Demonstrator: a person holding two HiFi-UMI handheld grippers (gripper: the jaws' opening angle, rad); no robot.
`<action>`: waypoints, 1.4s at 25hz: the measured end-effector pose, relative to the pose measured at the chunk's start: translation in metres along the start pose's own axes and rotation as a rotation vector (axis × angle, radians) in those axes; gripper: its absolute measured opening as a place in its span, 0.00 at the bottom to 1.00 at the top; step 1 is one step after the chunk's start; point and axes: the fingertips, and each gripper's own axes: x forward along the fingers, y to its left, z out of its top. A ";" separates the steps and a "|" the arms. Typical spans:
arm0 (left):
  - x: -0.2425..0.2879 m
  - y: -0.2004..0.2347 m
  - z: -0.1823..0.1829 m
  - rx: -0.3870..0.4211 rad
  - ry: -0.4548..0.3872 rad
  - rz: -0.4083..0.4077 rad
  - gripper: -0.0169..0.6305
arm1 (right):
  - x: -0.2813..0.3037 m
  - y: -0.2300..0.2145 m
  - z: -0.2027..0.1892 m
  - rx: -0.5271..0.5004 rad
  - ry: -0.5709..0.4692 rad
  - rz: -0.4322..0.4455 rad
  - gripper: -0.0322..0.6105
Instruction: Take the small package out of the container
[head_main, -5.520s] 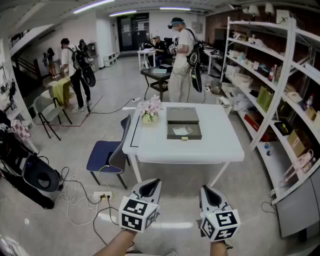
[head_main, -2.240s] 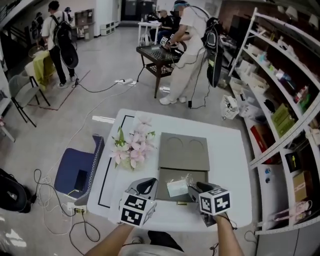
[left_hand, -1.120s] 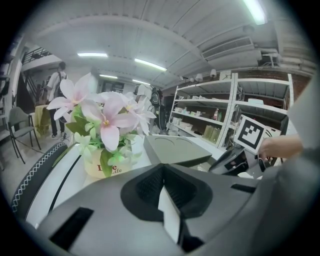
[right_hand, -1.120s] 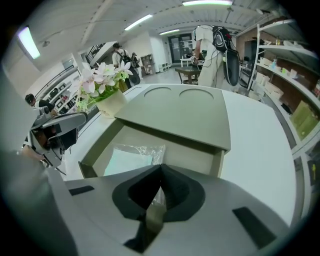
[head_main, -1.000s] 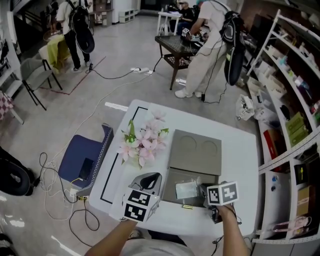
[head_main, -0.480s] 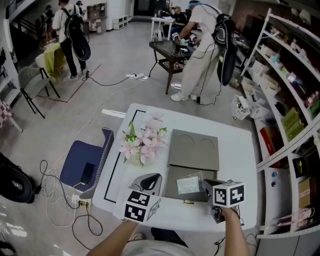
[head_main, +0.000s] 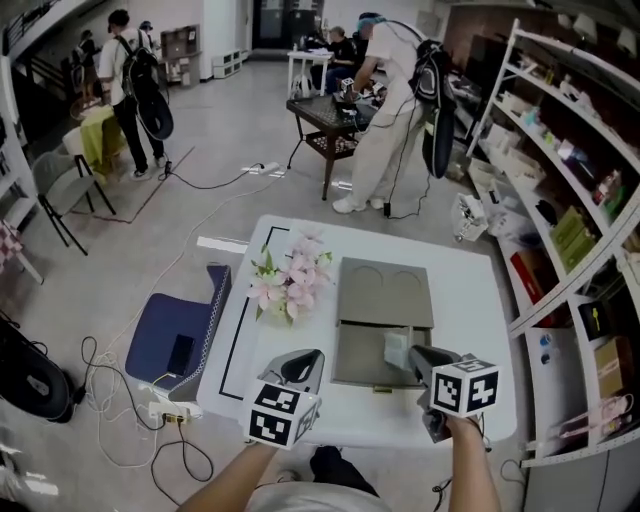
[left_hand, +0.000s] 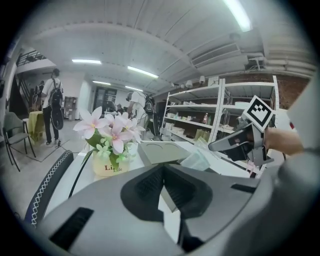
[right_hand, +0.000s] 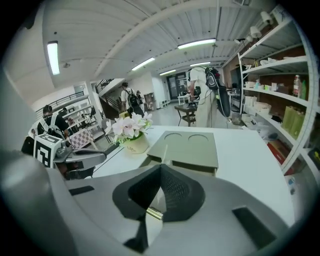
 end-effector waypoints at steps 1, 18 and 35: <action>-0.004 -0.001 0.000 0.003 -0.004 -0.002 0.03 | -0.005 0.003 0.001 -0.001 -0.015 -0.004 0.05; -0.071 -0.035 -0.006 0.077 -0.039 -0.063 0.03 | -0.118 0.052 -0.010 0.011 -0.369 -0.110 0.05; -0.061 -0.087 -0.020 0.169 -0.011 -0.168 0.03 | -0.177 0.035 -0.086 0.062 -0.502 -0.334 0.05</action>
